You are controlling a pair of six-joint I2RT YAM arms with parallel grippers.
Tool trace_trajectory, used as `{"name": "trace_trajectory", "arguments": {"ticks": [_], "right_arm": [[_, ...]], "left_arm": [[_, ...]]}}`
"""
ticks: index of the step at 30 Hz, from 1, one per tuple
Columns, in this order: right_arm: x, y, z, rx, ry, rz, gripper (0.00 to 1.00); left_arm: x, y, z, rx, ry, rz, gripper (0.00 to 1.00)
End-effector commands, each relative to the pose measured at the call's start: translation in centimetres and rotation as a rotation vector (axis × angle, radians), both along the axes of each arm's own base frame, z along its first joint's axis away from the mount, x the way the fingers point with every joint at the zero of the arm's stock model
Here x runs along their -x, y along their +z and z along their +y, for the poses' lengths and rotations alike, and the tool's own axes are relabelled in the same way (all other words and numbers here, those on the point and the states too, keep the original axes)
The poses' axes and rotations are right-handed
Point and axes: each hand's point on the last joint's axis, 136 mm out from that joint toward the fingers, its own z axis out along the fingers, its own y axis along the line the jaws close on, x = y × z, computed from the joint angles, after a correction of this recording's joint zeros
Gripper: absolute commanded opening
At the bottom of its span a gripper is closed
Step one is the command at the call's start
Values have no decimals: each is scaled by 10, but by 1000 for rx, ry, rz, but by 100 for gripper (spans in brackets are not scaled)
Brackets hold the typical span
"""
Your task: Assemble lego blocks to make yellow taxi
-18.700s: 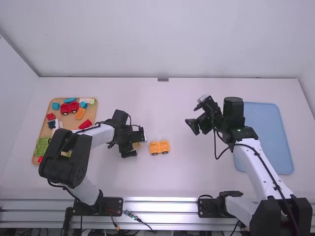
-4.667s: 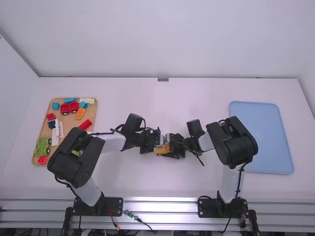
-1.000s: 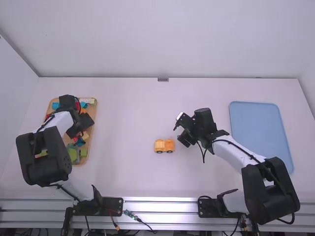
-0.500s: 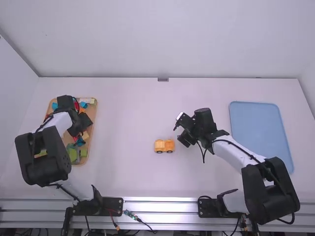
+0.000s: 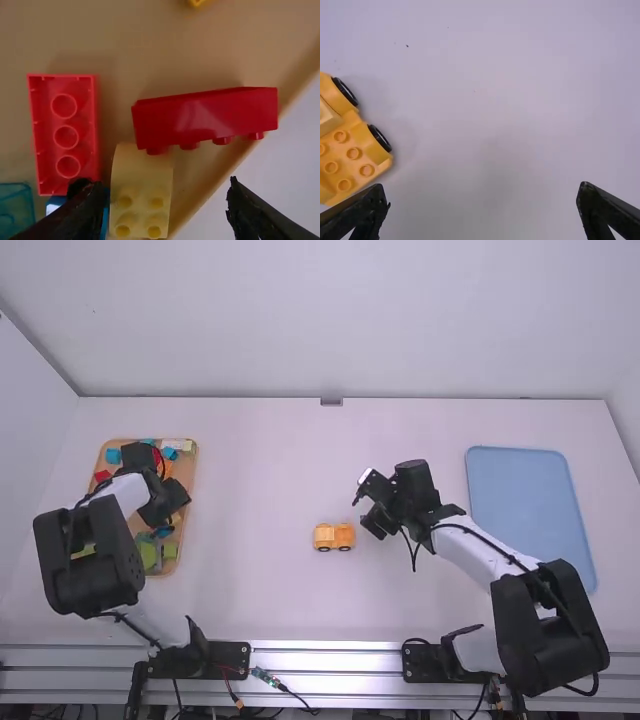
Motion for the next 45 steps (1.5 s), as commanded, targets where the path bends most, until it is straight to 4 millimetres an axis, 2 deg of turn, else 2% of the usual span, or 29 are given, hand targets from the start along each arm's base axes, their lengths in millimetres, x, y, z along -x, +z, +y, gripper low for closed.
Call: {"name": "trace_trajectory", "arguments": {"ticks": [1, 9, 11, 17, 20, 25, 33, 38, 42, 43, 45], "right_arm": [[-7, 14, 3, -14, -4, -32, 100], [-7, 14, 3, -14, -5, -32, 100], [-7, 14, 3, -15, -5, -31, 100], [-6, 14, 3, -16, -3, -31, 100], [-7, 14, 3, -18, -2, -33, 99], [-7, 14, 3, -18, -3, -33, 100], [-7, 14, 3, -18, -2, -34, 100], [-7, 14, 3, -18, -2, -33, 100], [-6, 14, 3, -17, -3, -31, 99], [-6, 14, 3, -17, -3, -30, 100], [-6, 13, 3, -16, -3, -29, 100]], "left_arm": [[8, -7, -1, -6, 9, 32, 64], [15, -16, -3, -5, 3, 40, 63], [15, -20, -4, -9, 4, 30, 58], [19, -23, 0, -32, 19, 35, 56], [20, -23, -1, -28, 15, 39, 51], [23, -23, 3, -46, 44, 52, 58], [25, -33, 1, -53, 43, 24, 54], [27, -35, 0, -53, 43, 26, 47], [23, -32, 2, -56, 44, 15, 33], [21, -31, 3, -57, 44, 10, 26], [18, -29, 4, -56, 60, 0, 19]]}}
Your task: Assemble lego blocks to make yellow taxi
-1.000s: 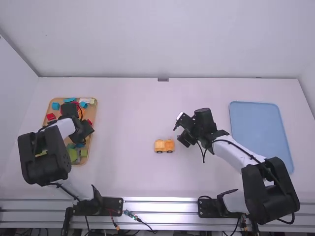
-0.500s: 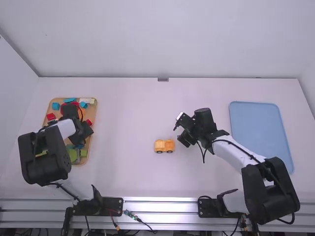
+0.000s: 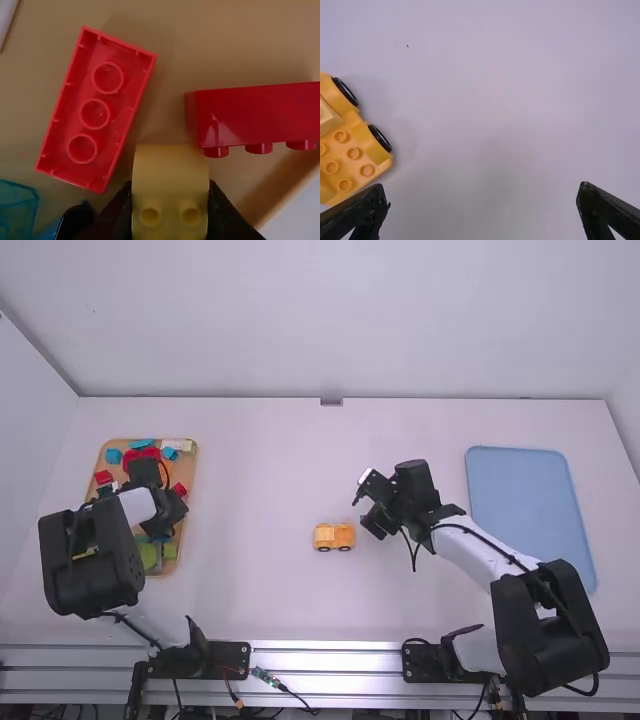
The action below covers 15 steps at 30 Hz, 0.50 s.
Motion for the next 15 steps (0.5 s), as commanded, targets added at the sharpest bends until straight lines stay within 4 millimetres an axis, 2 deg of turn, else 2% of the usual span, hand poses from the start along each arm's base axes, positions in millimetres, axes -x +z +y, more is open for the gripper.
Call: {"name": "trace_trajectory", "arguments": {"ticks": [1, 2, 3, 4, 10, 15], "right_arm": [[-6, 13, 3, -15, -1, -29, 100], [-6, 13, 3, -15, -1, -28, 100], [-6, 13, 3, -14, -2, -29, 100], [-6, 13, 3, -15, -1, -29, 100], [-11, 17, 2, -44, -52, -33, 100], [-14, 27, 3, -103, -112, -33, 100]], "left_arm": [[-1, -3, -5, 32, 16, -2, 17], [-1, -3, -5, 32, 19, -5, 16], [-5, 0, -3, 31, 28, -15, 7], [-7, 2, -3, 30, 27, -21, 4], [-25, 15, -8, 47, -6, -62, 2], [-49, 35, -33, 64, -156, -113, 2]]}}
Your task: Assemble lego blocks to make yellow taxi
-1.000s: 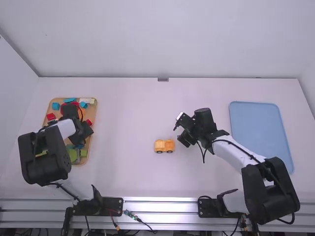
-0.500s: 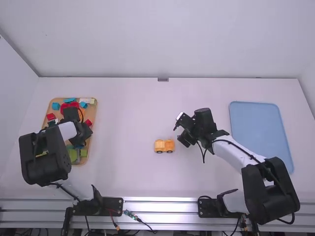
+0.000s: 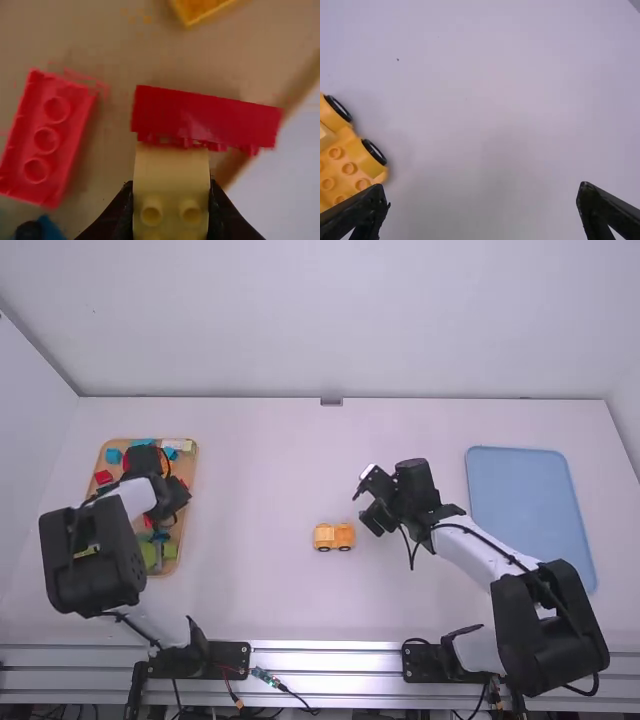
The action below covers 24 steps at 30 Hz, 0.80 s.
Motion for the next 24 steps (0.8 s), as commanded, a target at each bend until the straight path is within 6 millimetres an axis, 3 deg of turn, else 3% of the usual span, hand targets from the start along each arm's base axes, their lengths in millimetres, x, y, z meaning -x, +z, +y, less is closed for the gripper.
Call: {"name": "trace_trajectory", "arguments": {"ticks": [1, 6, 10, 16, 21, 22, 24], "right_arm": [[-8, 27, 3, -66, -55, -40, 100], [-10, 52, -1, -152, -139, -58, 100], [-16, 76, -21, -266, -292, -60, 100], [-22, 82, -74, -394, -577, 3, 100], [-20, 71, -119, -439, -780, 68, 100], [-19, 70, -122, -440, -793, 71, 100], [-15, 65, -141, -438, -857, 90, 100]], "left_arm": [[-17, 15, -23, 5, -108, -45, 2], [-29, 32, -52, -54, -201, -72, 2], [-40, 52, -99, -101, -350, -117, 2], [-38, 77, -227, -55, -904, -234, 2], [-11, 85, -304, -67, -1232, -238, 2], [-10, 86, -309, -70, -1249, -241, 2], [1, 93, -345, -99, -1401, -265, 2]]}}
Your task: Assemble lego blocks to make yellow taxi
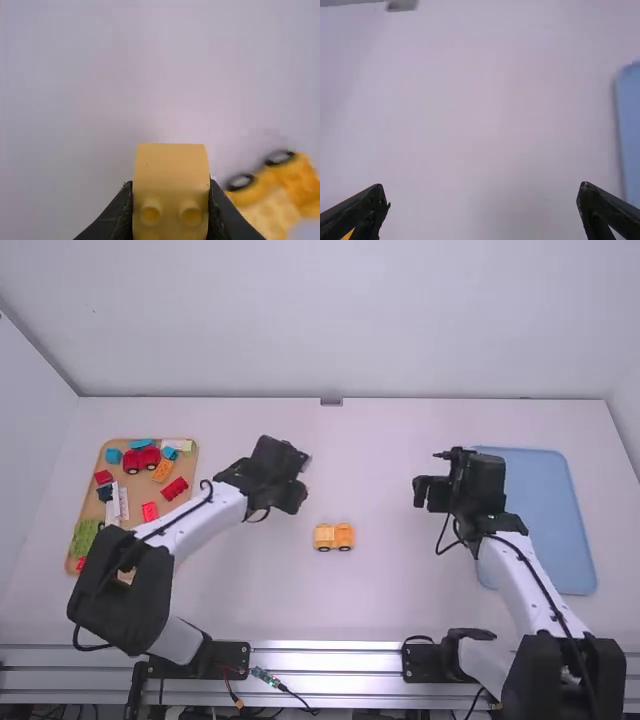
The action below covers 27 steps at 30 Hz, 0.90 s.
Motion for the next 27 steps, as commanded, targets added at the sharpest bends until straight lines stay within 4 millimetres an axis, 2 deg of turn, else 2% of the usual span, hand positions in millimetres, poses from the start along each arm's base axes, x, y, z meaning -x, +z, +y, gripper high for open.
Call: {"name": "trace_trajectory", "arguments": {"ticks": [1, 2, 3, 6, 10, 12, 14, 21, 23, 27], "right_arm": [[-2, 12, -12, -36, -71, -15, 100], [1, 11, -21, -28, -96, -3, 100], [2, 10, -24, -24, -107, 1, 100], [15, 6, -61, 52, -260, 44, 100], [29, 8, -81, 83, -347, 64, 100], [31, 9, -76, 102, -289, 49, 100], [32, 11, -63, 115, -178, 6, 100], [43, 19, -35, 132, 21, -116, 100], [48, 26, -28, 127, 47, -170, 100], [60, 34, -22, 120, 64, -220, 100]], "left_arm": [[6, 17, -37, -23, -209, -79, 2], [14, 19, -52, -39, -284, -99, 1], [17, 20, -57, -42, -304, -103, 1], [34, 21, -94, -74, -469, -134, 1], [44, 9, -121, -109, -609, -138, 1], [49, 1, -129, -121, -668, -123, 2], [51, -15, -138, -142, -731, -105, 1], [55, -47, -153, -132, -839, -64, 1], [53, -56, -155, -137, -845, -55, 1], [65, -64, -165, -139, -931, -61, 1]]}}
